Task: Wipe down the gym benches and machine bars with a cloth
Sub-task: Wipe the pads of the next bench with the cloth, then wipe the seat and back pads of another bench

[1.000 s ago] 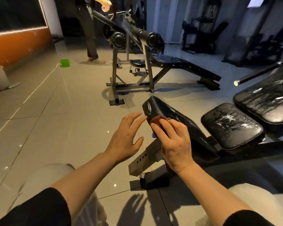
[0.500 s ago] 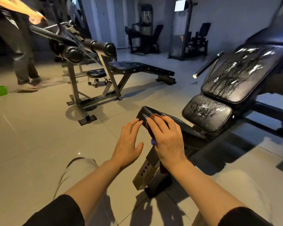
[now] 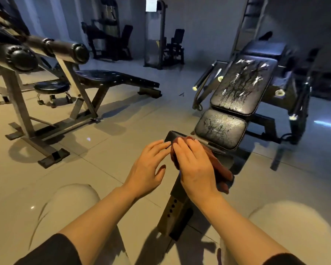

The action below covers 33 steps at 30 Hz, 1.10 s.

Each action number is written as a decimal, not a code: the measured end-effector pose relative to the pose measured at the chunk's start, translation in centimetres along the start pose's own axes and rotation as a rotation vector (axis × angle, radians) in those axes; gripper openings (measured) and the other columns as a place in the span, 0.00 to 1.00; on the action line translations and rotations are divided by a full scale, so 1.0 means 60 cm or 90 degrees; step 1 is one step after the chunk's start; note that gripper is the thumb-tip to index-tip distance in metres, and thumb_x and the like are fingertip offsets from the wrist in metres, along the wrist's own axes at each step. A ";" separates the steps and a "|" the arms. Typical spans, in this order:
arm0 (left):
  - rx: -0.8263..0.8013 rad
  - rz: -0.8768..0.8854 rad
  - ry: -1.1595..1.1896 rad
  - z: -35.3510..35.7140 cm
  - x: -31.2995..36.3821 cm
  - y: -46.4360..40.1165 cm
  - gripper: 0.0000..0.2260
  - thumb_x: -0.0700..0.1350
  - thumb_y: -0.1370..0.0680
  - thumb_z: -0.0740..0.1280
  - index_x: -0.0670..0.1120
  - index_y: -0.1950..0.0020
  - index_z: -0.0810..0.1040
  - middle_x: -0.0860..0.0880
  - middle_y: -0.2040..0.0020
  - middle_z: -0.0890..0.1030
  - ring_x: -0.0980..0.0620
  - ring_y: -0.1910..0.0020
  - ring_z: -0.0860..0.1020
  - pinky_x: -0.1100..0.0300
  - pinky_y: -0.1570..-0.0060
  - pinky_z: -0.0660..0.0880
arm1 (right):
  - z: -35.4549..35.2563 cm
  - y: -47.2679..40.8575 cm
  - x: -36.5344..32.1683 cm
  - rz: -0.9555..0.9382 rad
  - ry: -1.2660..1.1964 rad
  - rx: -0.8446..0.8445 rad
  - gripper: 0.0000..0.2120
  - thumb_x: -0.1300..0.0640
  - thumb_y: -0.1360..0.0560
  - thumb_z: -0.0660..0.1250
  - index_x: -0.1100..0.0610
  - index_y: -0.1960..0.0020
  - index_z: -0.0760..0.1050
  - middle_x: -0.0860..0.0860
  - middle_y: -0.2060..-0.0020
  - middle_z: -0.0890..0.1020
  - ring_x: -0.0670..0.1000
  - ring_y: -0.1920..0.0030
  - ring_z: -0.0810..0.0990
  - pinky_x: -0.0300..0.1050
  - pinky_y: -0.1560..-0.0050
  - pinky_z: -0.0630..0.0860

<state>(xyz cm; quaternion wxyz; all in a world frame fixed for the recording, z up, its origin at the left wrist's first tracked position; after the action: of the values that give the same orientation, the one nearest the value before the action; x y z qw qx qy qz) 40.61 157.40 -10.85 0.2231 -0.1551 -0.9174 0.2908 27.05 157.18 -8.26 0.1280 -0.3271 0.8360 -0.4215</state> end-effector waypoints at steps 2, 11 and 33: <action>-0.005 0.039 0.013 -0.007 -0.016 -0.007 0.26 0.37 0.27 0.72 0.46 0.30 0.72 0.48 0.31 0.74 0.49 0.28 0.66 0.52 0.31 0.66 | -0.003 -0.001 -0.001 -0.007 0.034 -0.030 0.23 0.65 0.30 0.69 0.63 0.35 0.76 0.59 0.37 0.79 0.58 0.35 0.76 0.53 0.29 0.64; -0.065 0.161 0.073 -0.018 -0.059 -0.026 0.29 0.35 0.29 0.73 0.46 0.29 0.71 0.48 0.31 0.73 0.52 0.29 0.65 0.57 0.32 0.62 | 0.003 0.016 -0.035 0.243 0.069 0.022 0.28 0.69 0.32 0.73 0.63 0.33 0.74 0.57 0.35 0.77 0.59 0.31 0.72 0.56 0.28 0.64; -0.158 0.291 0.281 0.003 -0.101 -0.033 0.33 0.35 0.27 0.70 0.45 0.24 0.63 0.49 0.24 0.64 0.52 0.27 0.64 0.60 0.33 0.64 | 0.015 0.018 -0.075 0.468 0.147 -0.011 0.35 0.71 0.29 0.66 0.57 0.24 0.62 0.54 0.24 0.63 0.54 0.24 0.56 0.58 0.28 0.65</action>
<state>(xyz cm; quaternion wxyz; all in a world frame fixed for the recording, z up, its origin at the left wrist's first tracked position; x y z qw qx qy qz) 45.38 153.27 -11.73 0.3248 -0.4419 -0.8168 0.1790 30.44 160.04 -9.92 0.1730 0.0426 0.9099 -0.3746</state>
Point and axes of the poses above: each hand's wrist, its own y-axis away from the middle knuckle, its own z-axis out of the palm, x = y × z, the point moved 5 cm from there along -y, towards the middle knuckle
